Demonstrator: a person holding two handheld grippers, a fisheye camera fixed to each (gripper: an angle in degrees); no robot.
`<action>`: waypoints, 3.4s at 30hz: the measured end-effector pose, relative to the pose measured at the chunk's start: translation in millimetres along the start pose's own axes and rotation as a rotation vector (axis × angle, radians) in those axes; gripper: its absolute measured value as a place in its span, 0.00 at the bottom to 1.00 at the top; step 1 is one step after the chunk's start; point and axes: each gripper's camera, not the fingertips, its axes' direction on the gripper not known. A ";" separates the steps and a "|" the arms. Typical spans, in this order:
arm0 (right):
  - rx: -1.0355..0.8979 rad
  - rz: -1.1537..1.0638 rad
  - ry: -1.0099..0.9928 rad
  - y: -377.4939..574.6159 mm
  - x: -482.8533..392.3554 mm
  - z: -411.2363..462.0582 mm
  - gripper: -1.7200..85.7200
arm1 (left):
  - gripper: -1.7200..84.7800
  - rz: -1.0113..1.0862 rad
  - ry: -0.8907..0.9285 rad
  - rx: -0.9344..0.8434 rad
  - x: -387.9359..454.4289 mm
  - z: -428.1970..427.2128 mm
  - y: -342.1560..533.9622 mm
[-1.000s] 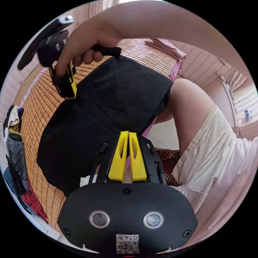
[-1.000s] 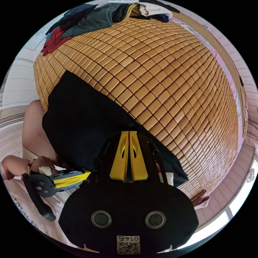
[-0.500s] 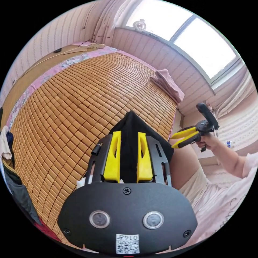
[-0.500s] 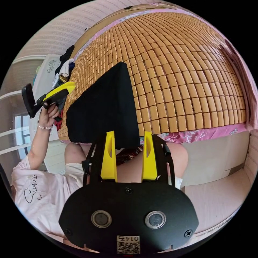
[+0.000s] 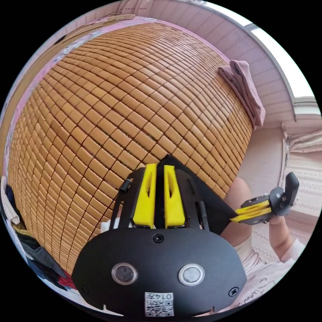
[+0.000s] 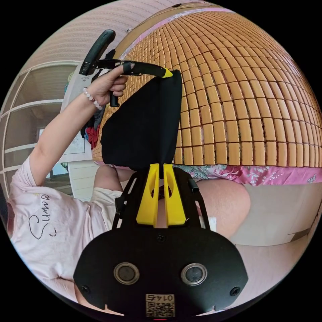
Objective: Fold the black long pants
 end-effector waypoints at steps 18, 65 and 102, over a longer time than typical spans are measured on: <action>0.332 -0.265 0.048 107.5 -29.2 -158.5 0.03 | 0.01 0.321 -0.236 0.397 77.4 -151.8 64.8; -0.007 -0.215 0.100 28.3 -88.0 13.3 0.11 | 0.17 -0.531 0.193 0.421 -185.3 36.8 476.7; 0.704 0.246 0.718 174.0 92.5 -345.5 0.20 | 0.09 -0.095 0.185 0.495 43.4 34.5 266.1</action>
